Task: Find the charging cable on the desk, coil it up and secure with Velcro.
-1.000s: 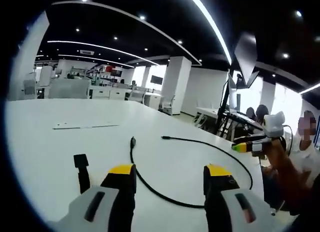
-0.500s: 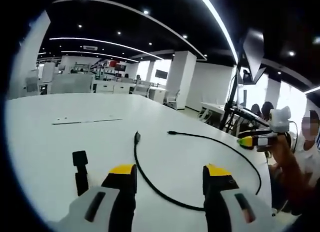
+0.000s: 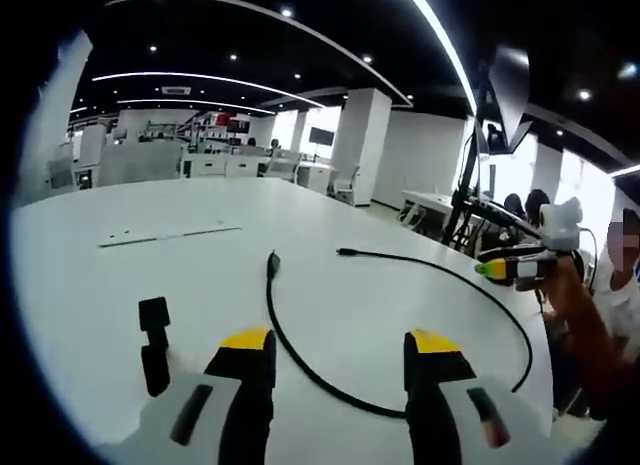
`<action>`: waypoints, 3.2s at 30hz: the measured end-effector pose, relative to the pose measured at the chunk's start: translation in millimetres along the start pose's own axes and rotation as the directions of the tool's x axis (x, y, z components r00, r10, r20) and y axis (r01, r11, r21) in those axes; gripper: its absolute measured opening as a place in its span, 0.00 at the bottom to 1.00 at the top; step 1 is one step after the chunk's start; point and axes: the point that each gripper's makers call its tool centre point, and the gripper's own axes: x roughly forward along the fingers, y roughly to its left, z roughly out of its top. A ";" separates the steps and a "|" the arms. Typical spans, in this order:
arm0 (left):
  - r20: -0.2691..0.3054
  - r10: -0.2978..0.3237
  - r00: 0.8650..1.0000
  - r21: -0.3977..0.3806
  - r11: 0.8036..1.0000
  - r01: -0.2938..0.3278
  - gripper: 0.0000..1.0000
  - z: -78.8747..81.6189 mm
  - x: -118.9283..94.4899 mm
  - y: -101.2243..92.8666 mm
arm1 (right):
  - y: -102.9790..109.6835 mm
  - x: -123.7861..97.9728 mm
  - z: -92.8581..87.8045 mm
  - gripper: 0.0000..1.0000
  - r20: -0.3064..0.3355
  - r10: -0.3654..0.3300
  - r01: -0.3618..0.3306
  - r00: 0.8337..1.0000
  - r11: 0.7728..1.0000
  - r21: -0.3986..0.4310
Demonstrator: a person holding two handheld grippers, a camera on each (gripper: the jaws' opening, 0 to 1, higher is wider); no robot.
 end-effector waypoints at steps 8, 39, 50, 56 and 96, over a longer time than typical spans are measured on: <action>-0.008 0.016 1.000 0.008 1.000 -0.016 0.48 1.2 7.7 5.6 | -10.5 8.5 2.5 0.36 -0.002 -0.010 0.010 1.000 1.000 -0.004; -0.061 0.033 0.998 0.017 0.999 -0.032 0.49 -6.3 23.0 7.8 | -32.4 36.7 4.0 0.36 -0.039 -0.016 0.016 0.999 1.000 -0.009; -0.068 0.055 0.996 0.032 0.998 -0.053 0.47 -8.9 26.2 14.0 | -34.8 49.2 0.5 0.33 -0.056 -0.016 0.014 0.998 1.000 -0.028; -0.073 0.064 0.995 0.037 0.997 -0.061 0.47 -9.7 27.6 14.9 | -38.2 52.4 2.2 0.31 -0.053 -0.019 0.017 0.998 0.999 -0.034; -0.138 0.103 0.985 0.050 0.994 -0.097 0.42 -30.3 38.3 25.3 | -53.7 76.9 -8.4 0.25 -0.091 -0.031 0.028 0.995 0.999 -0.036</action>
